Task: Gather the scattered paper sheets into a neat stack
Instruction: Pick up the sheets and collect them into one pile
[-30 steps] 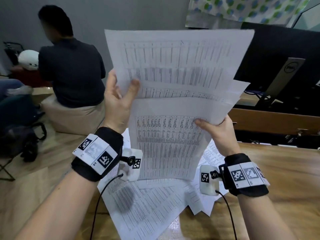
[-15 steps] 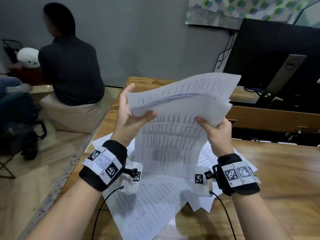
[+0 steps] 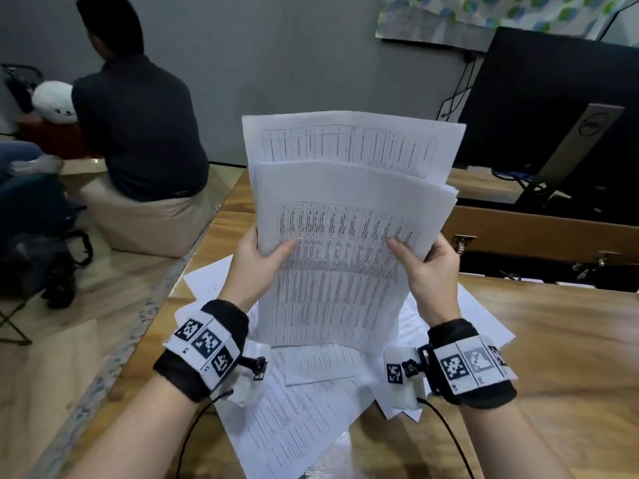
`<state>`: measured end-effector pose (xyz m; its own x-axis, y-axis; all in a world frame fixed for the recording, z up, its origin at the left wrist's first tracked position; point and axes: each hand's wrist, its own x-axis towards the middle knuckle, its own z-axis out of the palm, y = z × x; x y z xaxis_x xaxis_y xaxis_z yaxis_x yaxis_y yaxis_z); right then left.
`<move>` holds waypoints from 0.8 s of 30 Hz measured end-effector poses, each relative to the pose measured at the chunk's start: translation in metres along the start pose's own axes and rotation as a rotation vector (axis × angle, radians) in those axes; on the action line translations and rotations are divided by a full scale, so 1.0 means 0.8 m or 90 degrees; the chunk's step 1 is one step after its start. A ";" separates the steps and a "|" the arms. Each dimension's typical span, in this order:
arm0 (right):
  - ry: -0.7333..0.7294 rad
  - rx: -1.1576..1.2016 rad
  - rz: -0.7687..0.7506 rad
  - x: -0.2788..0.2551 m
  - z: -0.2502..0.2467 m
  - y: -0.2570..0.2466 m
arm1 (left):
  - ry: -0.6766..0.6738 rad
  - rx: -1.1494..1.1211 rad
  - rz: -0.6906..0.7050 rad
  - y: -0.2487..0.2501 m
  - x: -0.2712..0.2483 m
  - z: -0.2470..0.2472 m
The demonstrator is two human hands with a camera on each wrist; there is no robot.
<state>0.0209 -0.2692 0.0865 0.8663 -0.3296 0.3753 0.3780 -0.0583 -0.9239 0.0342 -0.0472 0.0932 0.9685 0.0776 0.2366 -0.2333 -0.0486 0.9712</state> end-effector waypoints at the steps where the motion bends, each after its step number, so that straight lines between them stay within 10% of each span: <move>1: -0.013 0.004 0.015 -0.001 -0.002 0.005 | -0.009 -0.002 -0.012 -0.005 -0.004 -0.002; 13: 0.012 0.033 0.025 0.007 -0.023 -0.001 | 0.088 -0.111 -0.011 -0.023 0.004 -0.016; 24: -0.025 0.039 0.018 0.006 -0.022 -0.005 | 0.161 -0.207 0.206 0.065 0.032 0.014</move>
<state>0.0175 -0.2870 0.0908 0.8885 -0.2931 0.3529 0.3718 0.0092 -0.9283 0.0475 -0.0589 0.1495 0.8008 0.3497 0.4863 -0.5705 0.1982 0.7970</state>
